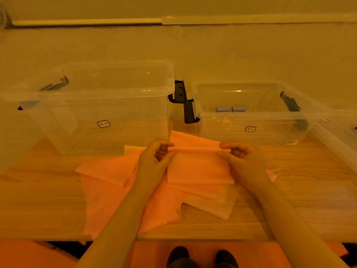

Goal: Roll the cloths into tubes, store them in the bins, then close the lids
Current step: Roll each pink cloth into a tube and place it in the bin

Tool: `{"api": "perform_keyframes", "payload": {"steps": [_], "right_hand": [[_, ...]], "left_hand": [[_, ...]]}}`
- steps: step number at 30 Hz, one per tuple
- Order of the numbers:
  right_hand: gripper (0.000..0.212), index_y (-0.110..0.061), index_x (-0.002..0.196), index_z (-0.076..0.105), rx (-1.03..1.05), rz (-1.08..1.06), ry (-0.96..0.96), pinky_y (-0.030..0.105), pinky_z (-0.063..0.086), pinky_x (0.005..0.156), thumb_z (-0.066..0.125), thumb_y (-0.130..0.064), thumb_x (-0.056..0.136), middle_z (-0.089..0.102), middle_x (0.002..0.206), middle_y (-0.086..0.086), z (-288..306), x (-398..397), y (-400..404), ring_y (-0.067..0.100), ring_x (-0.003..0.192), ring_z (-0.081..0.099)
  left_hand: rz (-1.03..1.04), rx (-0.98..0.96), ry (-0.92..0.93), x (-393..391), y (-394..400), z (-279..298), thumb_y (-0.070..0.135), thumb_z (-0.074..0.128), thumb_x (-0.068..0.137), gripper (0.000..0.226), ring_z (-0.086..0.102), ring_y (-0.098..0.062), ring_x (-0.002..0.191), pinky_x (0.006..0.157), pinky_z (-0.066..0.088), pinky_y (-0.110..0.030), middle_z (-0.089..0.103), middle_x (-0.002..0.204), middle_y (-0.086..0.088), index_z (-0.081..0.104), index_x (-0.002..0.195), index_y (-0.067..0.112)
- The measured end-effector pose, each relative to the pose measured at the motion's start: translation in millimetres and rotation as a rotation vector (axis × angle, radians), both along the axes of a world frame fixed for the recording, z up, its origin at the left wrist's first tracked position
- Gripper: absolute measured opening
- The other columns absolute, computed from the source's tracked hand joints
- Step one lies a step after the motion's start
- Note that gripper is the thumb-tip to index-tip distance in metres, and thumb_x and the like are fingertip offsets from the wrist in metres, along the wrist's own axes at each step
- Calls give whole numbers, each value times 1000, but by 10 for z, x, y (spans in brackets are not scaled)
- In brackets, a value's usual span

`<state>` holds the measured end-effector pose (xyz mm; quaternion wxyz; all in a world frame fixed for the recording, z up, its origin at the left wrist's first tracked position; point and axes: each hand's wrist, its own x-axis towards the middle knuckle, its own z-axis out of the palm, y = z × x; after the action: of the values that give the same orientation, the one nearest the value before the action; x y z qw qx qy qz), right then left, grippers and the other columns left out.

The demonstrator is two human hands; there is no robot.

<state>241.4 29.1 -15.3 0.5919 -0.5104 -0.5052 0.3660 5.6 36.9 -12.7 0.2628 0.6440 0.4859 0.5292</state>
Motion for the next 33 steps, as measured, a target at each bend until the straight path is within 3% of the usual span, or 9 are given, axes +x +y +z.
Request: {"api": "perform_keyframes", "payload": {"steps": [5,9,13,18,21,29,33], "right_hand": [[15,-19,87,72,-18,45,52,27,58,70,74,-6,79,74,86,-1,-1,-6,-19,12,82,69],[12,-18,85,71,0,56,17,19,54,63,73,-8,81,72,81,-2,0,-12,-27,8,75,67],[13,-15,85,71,13,63,34,17,54,65,73,-3,79,73,88,-5,11,-17,-30,4,81,69],[17,-12,84,72,-12,83,116,22,56,76,73,3,75,74,99,0,6,-8,-12,8,94,69],[21,-15,87,72,-55,97,187,28,58,78,72,4,77,74,98,-3,-3,9,5,13,96,70],[25,-13,100,71,-116,141,190,31,59,76,66,4,82,75,96,-6,34,7,-36,13,92,70],[18,-13,97,71,-91,121,188,28,59,71,67,-1,83,75,91,0,54,-8,-48,14,86,71]], "left_hand": [[6,-2,11,4,20,-3,19,63,90,17,58,2,89,71,44,-7,64,103,7,59,93,35],[10,12,23,9,1,4,17,62,91,22,54,5,75,63,43,-9,60,88,8,56,91,38],[-4,30,49,14,-1,-7,18,59,93,23,54,-5,73,62,45,-20,60,86,5,54,97,40],[13,20,34,13,11,-24,17,61,92,18,55,-13,75,63,44,-22,62,85,-2,60,94,34],[17,-7,52,18,12,-21,19,61,91,16,56,-11,77,64,45,-18,63,87,4,61,94,34],[-2,-23,4,17,-23,12,16,64,89,18,54,1,72,63,44,-12,63,83,9,65,93,34],[-18,-65,-16,15,-40,19,12,73,82,29,51,3,70,63,44,-11,62,84,9,66,95,36]]}}
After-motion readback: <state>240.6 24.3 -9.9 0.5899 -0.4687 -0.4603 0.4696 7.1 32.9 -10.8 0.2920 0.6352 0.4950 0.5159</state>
